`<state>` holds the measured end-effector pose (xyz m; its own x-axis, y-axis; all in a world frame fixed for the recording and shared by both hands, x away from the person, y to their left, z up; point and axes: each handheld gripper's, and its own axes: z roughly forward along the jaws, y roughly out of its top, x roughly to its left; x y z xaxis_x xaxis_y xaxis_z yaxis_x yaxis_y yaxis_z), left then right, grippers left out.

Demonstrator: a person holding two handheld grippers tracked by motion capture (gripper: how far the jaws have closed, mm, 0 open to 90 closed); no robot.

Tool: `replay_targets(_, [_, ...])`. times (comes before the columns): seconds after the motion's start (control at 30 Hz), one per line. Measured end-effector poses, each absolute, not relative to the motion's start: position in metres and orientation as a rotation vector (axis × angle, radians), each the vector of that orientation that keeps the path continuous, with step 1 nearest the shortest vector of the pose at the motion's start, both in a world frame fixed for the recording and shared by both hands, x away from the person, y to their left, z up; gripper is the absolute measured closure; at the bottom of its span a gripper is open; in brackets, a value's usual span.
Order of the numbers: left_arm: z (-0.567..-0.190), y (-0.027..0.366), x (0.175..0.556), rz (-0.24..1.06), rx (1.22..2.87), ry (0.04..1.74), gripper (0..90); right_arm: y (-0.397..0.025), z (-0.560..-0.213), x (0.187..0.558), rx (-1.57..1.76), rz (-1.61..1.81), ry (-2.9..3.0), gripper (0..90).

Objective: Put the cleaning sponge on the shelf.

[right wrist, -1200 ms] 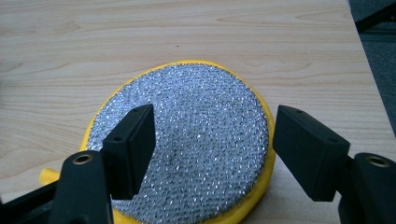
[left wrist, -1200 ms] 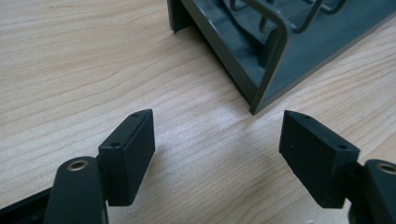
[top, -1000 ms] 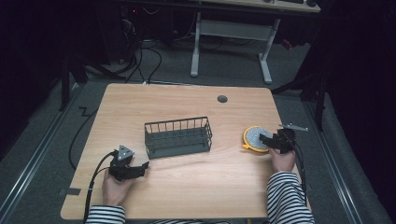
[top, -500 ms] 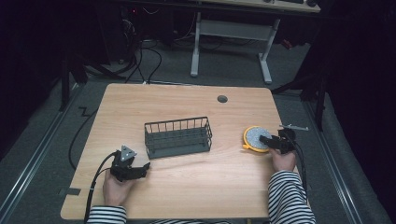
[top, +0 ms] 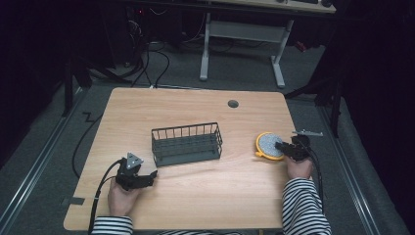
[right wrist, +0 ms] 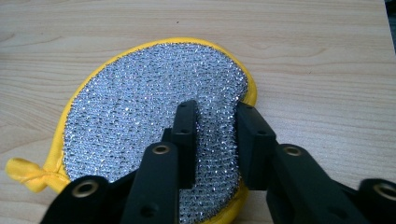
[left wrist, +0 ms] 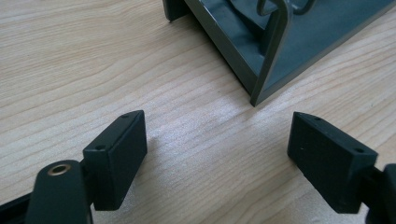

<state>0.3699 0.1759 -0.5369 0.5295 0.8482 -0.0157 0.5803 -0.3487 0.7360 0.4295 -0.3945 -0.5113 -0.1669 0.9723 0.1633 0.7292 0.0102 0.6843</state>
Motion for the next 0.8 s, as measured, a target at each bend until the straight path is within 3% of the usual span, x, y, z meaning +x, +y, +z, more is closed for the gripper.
replay_targets(0.8, [-0.537, 0.176, 0.369, 0.493, 2.059, 1.147, 26.1, -0.382, -0.491, 0.411, 1.561, 0.939, 2.016, 79.5])
